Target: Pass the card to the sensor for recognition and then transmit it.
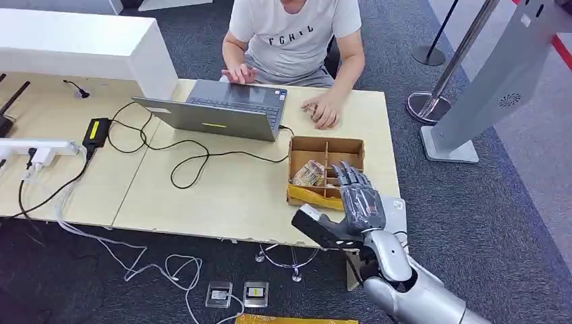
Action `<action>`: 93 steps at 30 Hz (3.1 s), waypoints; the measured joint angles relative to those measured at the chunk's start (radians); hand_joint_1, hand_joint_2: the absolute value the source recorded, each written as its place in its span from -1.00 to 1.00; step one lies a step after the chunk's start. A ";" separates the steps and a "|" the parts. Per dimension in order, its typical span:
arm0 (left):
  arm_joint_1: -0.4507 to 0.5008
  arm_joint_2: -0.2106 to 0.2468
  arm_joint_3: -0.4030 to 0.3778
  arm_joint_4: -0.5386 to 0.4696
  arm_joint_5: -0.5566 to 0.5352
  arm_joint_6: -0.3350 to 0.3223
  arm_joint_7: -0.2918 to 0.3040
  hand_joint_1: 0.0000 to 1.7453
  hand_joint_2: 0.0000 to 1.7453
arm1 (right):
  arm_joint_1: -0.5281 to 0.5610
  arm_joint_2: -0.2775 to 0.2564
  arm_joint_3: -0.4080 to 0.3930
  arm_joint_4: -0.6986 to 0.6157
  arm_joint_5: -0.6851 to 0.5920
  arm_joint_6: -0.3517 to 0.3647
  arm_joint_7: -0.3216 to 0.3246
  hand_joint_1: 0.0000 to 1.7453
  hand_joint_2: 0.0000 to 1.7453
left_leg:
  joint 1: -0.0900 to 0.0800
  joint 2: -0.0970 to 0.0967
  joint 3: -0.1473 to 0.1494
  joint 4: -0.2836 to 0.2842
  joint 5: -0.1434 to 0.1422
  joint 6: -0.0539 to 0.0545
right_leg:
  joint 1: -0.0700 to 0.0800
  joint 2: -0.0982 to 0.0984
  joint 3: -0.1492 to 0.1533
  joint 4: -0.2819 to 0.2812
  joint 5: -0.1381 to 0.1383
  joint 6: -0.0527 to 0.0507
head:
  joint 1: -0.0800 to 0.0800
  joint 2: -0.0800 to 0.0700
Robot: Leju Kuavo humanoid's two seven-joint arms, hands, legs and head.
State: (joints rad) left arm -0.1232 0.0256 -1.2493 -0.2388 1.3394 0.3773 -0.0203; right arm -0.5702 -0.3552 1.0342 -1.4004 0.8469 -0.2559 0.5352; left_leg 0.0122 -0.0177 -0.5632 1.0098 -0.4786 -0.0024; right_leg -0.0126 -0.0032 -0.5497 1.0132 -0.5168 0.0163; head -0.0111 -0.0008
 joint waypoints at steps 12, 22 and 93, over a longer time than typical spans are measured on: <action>0.000 0.003 -0.005 0.001 -0.009 -0.001 0.011 -1.00 -1.00 | -0.027 0.066 -0.001 0.117 0.000 -0.021 -0.022 -1.00 1.00 | 0.000 0.000 0.000 0.000 0.000 0.000 | 0.000 0.000 0.000 0.000 0.000 0.000 | 0.000 0.000; 0.000 0.003 -0.006 0.001 -0.013 -0.001 0.010 -1.00 -1.00 | -0.046 0.094 -0.001 0.197 0.000 -0.037 -0.035 -1.00 1.00 | 0.000 0.000 0.000 0.000 0.000 0.000 | 0.000 0.000 0.000 0.000 0.000 0.000 | 0.000 0.000; 0.001 0.015 -0.022 0.001 -0.029 -0.023 0.016 -1.00 -1.00 | -0.085 0.127 0.000 0.432 -0.017 -0.058 -0.043 0.70 1.00 | 0.000 0.000 0.000 0.000 0.000 0.000 | 0.000 0.000 0.000 0.000 0.000 0.000 | 0.000 0.000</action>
State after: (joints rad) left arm -0.1224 0.0404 -1.2711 -0.2380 1.3107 0.3548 -0.0038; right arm -0.6556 -0.2281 1.0338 -0.9682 0.8301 -0.3143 0.4917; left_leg 0.0123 -0.0179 -0.5633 1.0098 -0.4785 -0.0024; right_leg -0.0126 -0.0031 -0.5499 1.0133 -0.5167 0.0163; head -0.0111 -0.0008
